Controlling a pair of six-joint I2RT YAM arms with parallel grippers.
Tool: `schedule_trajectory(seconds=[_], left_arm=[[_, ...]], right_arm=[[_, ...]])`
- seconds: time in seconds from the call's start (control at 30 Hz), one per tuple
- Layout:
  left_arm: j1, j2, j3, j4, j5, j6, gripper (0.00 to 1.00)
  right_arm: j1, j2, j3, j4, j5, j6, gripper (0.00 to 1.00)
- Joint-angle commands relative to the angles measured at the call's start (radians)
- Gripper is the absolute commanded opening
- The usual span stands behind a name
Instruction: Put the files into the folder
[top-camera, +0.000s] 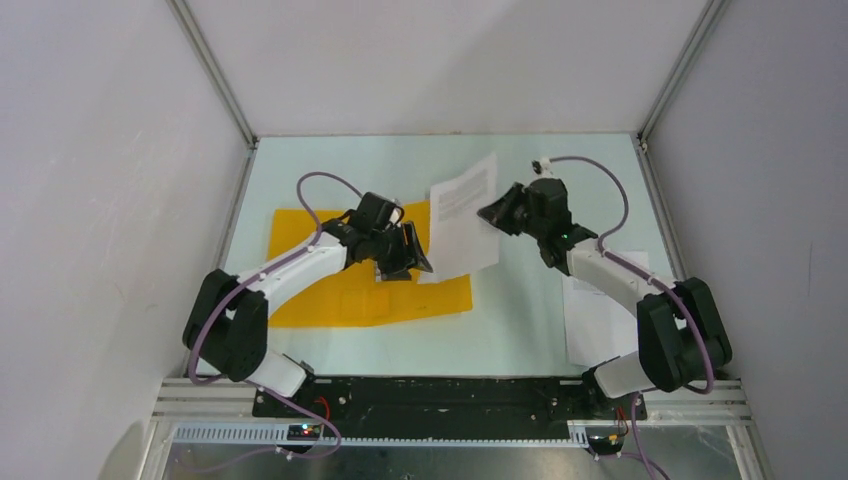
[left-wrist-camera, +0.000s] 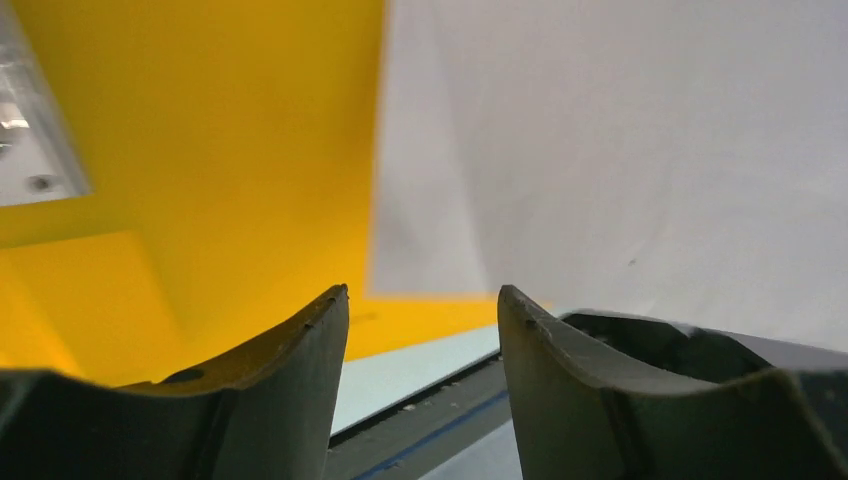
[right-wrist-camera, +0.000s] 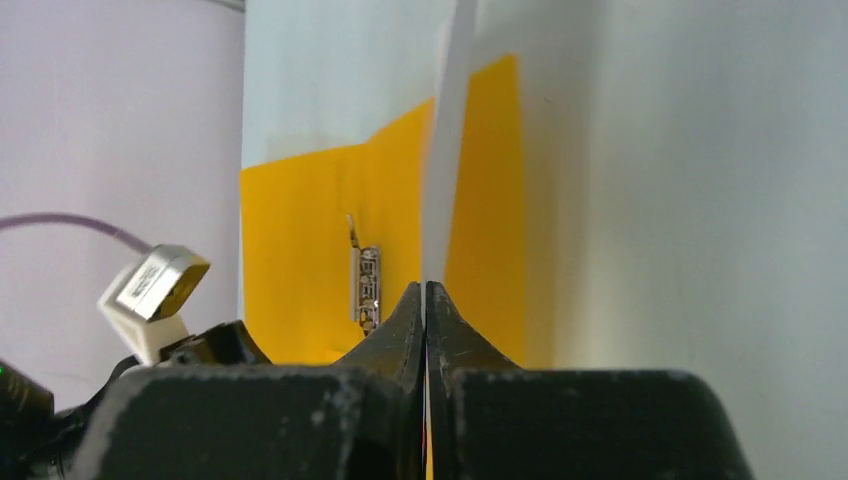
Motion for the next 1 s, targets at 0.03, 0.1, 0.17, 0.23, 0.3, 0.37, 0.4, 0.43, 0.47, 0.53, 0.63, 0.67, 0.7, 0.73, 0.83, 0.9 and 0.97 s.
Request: schedule_trajectory(seconds=[0.03,0.1,0.17,0.23,0.3,0.37,0.4,0.43,0.47,0.53,0.63,0.67,0.7,0.73,0.83,0.9,0.97], left_arm=[[0.014,-0.084,-0.01,-0.111,-0.325,0.102,0.61],[0.025,-0.1,-0.012,-0.124,-0.399,0.108,0.62],[0.049,-0.109,-0.016,-0.13,-0.424,0.117,0.62],[0.075,-0.11,-0.022,-0.133,-0.436,0.122,0.63],[0.1,-0.11,-0.03,-0.136,-0.454,0.131,0.63],[0.116,-0.109,-0.042,-0.142,-0.492,0.13,0.62],[0.124,-0.11,-0.051,-0.142,-0.513,0.128,0.61],[0.129,-0.109,-0.056,-0.142,-0.523,0.118,0.61],[0.138,-0.111,-0.069,-0.143,-0.542,0.11,0.61],[0.149,-0.112,-0.084,-0.143,-0.561,0.086,0.61],[0.16,-0.105,-0.093,-0.14,-0.569,0.055,0.62],[0.164,-0.1,-0.093,-0.141,-0.567,0.052,0.62],[0.164,-0.097,-0.09,-0.141,-0.568,0.046,0.62],[0.166,-0.093,-0.088,-0.141,-0.569,0.044,0.62],[0.17,-0.09,-0.087,-0.141,-0.573,0.035,0.62],[0.172,-0.088,-0.089,-0.14,-0.572,0.028,0.62],[0.172,-0.082,-0.093,-0.14,-0.562,0.021,0.61]], right_arm=[[0.132,0.001,0.163,-0.212,0.157,-0.31,0.0],[0.151,0.037,0.196,-0.237,0.137,-0.325,0.0],[0.16,0.076,0.221,-0.248,0.1,-0.323,0.0],[0.164,0.112,0.236,-0.262,0.08,-0.298,0.0],[0.153,0.146,0.254,-0.287,0.063,-0.249,0.0],[0.14,0.192,0.263,-0.31,0.03,-0.192,0.0],[0.136,0.202,0.265,-0.314,0.011,-0.163,0.0],[0.135,0.218,0.27,-0.32,0.007,-0.151,0.0],[0.135,0.226,0.272,-0.328,-0.007,-0.126,0.0],[0.13,0.254,0.275,-0.331,-0.037,-0.072,0.0],[0.122,0.307,0.274,-0.328,-0.082,-0.001,0.0],[0.125,0.315,0.274,-0.321,-0.088,0.023,0.0],[0.127,0.327,0.274,-0.319,-0.087,0.032,0.0],[0.134,0.331,0.274,-0.316,-0.078,0.048,0.0],[0.148,0.338,0.274,-0.314,-0.051,0.083,0.0],[0.161,0.341,0.273,-0.314,-0.017,0.112,0.0],[0.175,0.343,0.274,-0.307,0.007,0.142,0.0]])
